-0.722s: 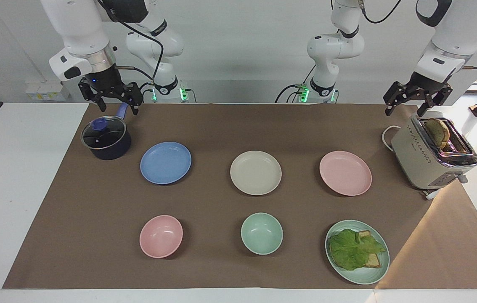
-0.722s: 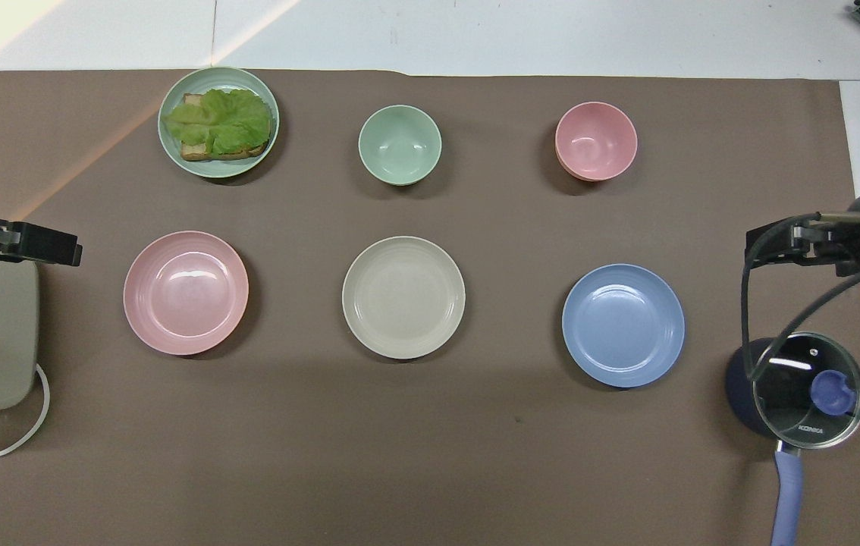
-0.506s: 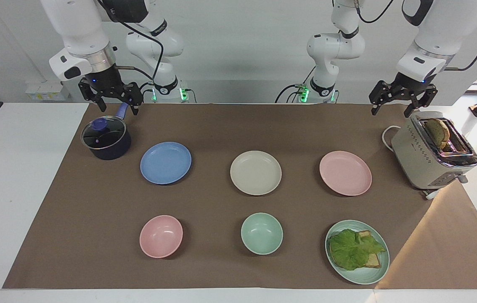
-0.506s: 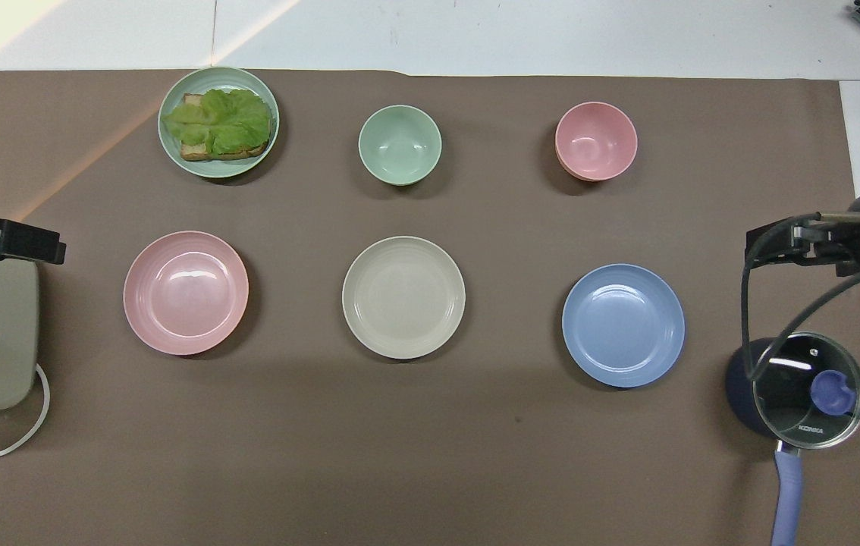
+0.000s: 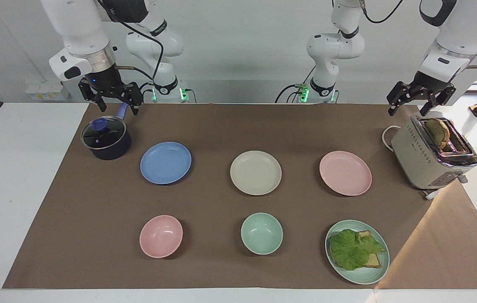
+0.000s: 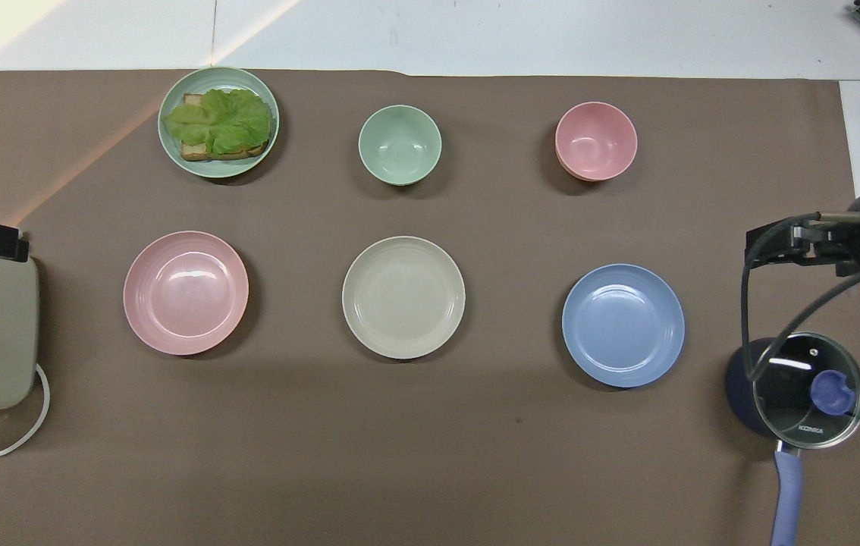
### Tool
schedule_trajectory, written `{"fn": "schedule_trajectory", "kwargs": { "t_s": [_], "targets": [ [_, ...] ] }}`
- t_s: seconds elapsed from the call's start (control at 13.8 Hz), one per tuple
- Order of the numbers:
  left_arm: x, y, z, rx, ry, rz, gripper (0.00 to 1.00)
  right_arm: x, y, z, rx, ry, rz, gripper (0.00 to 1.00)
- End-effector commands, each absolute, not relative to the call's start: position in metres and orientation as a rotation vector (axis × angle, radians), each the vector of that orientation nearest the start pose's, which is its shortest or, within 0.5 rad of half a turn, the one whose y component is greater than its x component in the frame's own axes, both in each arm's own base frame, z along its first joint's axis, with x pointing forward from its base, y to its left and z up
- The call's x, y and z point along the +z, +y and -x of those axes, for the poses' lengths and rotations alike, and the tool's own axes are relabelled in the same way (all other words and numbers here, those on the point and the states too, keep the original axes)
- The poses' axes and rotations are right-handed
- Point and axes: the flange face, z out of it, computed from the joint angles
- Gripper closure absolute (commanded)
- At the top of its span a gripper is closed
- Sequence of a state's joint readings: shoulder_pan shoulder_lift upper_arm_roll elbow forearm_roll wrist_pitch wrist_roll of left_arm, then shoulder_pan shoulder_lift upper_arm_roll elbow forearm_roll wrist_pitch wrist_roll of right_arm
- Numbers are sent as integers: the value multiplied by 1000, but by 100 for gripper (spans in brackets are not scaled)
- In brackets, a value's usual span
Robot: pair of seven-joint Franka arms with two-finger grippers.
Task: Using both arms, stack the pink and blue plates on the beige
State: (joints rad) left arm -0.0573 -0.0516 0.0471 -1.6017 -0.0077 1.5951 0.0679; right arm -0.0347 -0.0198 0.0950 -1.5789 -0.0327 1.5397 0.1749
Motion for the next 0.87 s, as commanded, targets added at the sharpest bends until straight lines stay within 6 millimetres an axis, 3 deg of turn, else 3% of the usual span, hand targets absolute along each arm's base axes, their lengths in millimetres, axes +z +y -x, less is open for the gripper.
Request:
{"fn": "schedule_trajectory", "kwargs": {
  "t_s": [0.0,0.51,0.72,0.79],
  "targets": [
    [646,-3,-538,-65,118,3133,0,631,21,-541,9,173,3160,0],
    [646,-3,-538,-65,118,3133,0,635,19,-545,14,176,3158,0],
    [653,-22,-535,-96,168,3131,0,634,19,-545,16,173,3158,0],
    [654,-12,-539,-124,137,3126,0,633,20,-544,21,171,3159,0]
  ]
}}
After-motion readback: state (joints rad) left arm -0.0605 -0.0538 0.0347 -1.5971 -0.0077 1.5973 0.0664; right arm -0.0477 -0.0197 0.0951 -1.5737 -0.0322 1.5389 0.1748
